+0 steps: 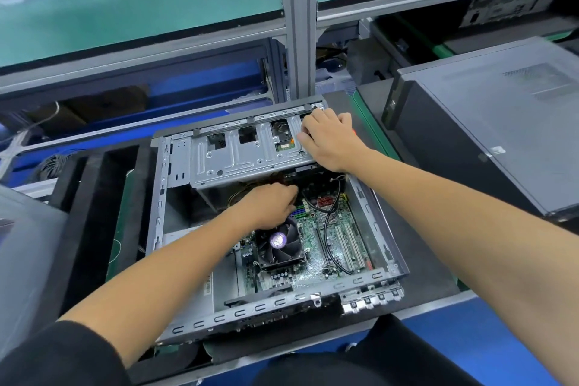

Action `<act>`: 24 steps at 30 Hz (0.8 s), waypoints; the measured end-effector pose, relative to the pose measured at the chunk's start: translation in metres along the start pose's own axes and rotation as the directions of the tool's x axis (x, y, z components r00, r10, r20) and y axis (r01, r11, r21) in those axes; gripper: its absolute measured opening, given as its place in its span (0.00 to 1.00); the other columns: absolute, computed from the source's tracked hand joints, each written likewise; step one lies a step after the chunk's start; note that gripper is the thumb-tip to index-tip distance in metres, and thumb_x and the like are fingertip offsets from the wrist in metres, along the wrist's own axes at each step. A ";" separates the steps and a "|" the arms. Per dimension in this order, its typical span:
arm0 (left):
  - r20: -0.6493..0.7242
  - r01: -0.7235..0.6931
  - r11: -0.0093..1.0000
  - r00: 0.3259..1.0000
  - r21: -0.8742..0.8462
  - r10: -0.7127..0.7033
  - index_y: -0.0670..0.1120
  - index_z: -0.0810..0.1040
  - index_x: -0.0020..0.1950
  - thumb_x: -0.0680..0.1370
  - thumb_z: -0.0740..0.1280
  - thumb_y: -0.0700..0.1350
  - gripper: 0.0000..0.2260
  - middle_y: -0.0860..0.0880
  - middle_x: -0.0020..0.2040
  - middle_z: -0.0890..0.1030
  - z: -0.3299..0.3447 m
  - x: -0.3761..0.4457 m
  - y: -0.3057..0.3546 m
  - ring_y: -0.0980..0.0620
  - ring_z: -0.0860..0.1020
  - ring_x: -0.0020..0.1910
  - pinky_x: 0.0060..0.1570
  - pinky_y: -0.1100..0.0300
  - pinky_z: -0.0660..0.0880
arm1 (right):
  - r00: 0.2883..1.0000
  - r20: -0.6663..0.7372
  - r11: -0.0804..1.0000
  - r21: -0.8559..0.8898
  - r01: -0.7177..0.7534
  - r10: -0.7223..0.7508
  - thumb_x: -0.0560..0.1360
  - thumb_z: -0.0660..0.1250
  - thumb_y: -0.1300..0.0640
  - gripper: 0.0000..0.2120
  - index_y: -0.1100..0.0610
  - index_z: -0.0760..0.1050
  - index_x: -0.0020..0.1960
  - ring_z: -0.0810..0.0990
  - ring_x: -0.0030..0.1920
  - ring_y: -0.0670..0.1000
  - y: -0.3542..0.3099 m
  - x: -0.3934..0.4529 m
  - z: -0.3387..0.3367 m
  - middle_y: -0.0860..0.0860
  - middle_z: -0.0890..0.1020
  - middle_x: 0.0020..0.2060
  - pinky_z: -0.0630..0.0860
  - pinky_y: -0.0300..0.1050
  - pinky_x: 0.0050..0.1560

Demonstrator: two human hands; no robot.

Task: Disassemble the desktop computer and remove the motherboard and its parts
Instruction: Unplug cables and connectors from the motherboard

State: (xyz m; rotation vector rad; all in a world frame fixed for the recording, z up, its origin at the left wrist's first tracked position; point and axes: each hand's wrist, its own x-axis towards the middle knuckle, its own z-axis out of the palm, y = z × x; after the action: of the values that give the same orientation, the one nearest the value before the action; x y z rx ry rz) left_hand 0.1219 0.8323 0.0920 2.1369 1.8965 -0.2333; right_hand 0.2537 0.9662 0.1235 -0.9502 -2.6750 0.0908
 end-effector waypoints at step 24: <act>0.120 0.196 0.857 0.980 -0.476 -0.157 0.46 0.65 0.32 0.76 0.66 0.48 0.16 0.50 0.29 0.70 0.006 0.035 0.044 0.49 0.69 0.32 0.30 0.58 0.63 | 0.999 0.019 0.995 0.097 -0.029 0.028 0.81 0.54 0.43 0.16 0.55 0.70 0.48 0.64 0.49 0.50 0.002 0.000 0.001 0.49 0.69 0.46 0.58 0.50 0.53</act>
State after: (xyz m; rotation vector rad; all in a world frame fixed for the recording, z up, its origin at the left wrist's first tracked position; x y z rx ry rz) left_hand 0.1705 0.8591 0.0798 1.6003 1.8619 0.1197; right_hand 0.2544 0.9678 0.1225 -0.9616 -2.6469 0.2344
